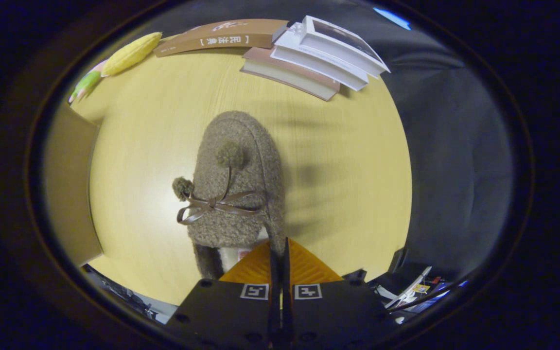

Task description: Open the storage box then place both shoes into the box .Put the left shoe in first, then the right shoe, with the right side of both shoes facing outward in a uniform manner.

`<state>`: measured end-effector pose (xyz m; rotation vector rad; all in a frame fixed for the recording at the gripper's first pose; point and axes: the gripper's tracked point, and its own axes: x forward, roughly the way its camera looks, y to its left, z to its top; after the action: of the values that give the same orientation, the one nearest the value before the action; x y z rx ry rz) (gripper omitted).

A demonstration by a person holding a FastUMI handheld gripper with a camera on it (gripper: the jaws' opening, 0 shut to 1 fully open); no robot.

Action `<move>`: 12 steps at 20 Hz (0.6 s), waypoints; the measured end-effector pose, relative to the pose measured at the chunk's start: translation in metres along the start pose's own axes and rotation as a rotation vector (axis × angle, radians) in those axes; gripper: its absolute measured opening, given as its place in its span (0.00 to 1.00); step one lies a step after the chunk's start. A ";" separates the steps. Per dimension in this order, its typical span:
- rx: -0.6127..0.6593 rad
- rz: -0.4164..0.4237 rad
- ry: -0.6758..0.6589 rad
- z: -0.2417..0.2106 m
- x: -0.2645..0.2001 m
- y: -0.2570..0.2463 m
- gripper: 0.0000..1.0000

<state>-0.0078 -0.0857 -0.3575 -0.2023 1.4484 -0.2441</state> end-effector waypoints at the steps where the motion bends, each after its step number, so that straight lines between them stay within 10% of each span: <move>1: 0.000 -0.016 0.000 -0.002 -0.005 0.000 0.05; 12: 0.056 -0.163 -0.033 -0.012 -0.079 0.004 0.05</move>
<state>-0.0275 -0.0597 -0.2850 -0.2776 1.3923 -0.4117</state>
